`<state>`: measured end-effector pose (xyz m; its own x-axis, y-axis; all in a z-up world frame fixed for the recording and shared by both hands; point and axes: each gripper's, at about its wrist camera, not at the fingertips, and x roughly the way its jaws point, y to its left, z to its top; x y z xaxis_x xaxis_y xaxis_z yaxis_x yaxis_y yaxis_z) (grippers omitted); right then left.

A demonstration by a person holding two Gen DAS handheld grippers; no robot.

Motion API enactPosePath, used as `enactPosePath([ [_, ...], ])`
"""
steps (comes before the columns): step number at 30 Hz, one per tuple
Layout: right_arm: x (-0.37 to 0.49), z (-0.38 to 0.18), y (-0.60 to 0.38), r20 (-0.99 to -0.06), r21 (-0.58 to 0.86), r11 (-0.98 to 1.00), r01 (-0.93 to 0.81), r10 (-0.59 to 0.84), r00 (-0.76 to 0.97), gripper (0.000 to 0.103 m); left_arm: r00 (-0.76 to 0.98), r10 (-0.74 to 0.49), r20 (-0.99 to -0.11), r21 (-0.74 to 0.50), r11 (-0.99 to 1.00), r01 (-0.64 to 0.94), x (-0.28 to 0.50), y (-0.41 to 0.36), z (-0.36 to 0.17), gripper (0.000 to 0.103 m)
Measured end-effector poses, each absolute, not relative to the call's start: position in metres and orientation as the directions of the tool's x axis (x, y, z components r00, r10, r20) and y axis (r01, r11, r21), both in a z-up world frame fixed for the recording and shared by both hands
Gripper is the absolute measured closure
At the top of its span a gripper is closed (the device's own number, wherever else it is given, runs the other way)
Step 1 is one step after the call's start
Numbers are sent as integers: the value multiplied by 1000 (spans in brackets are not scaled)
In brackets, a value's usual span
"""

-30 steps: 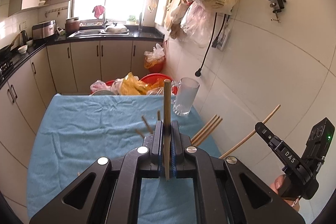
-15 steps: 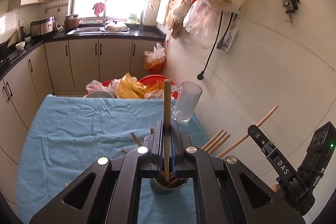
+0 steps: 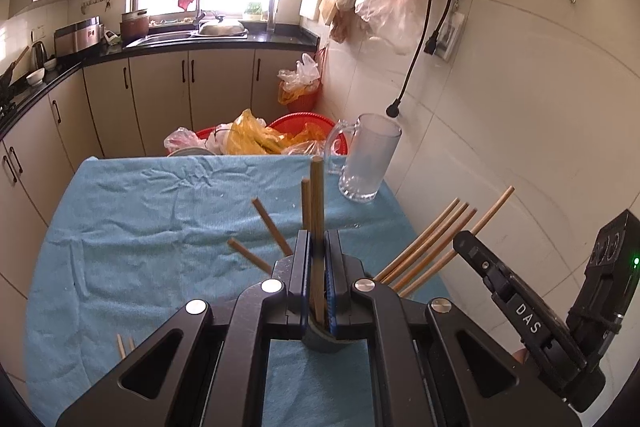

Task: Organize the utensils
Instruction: 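Lower the left tool's chopstick into the black cup while the right tool lowers its own, then open the left tool to release the chopstick while the right tool releases its own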

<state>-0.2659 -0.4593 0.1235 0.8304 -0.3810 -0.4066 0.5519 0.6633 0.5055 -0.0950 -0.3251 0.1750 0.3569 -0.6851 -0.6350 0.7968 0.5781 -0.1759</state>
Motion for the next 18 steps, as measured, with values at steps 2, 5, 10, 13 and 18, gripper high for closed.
enactPosePath([
  [2, -263, 120, -460, -416, 506, 660, 555, -377, 828, 96, 352, -678, -645, -172, 577, 798, -95, -326, 168, 97],
  [5, -259, 114, -462, -428, 508, 657, 558, -370, 825, 96, 349, -671, -654, -168, 579, 798, -93, -327, 161, 96],
  [10, -252, 108, -466, -449, 506, 655, 561, -355, 820, 96, 341, -663, -666, -166, 578, 799, -92, -330, 153, 96],
  [13, -251, 105, -467, -457, 511, 652, 560, -346, 819, 96, 340, -658, -672, -165, 581, 797, -92, -331, 149, 96],
  [18, -252, 104, -467, -458, 522, 651, 551, -331, 825, 95, 345, -655, -672, -164, 586, 794, -92, -331, 148, 96],
])
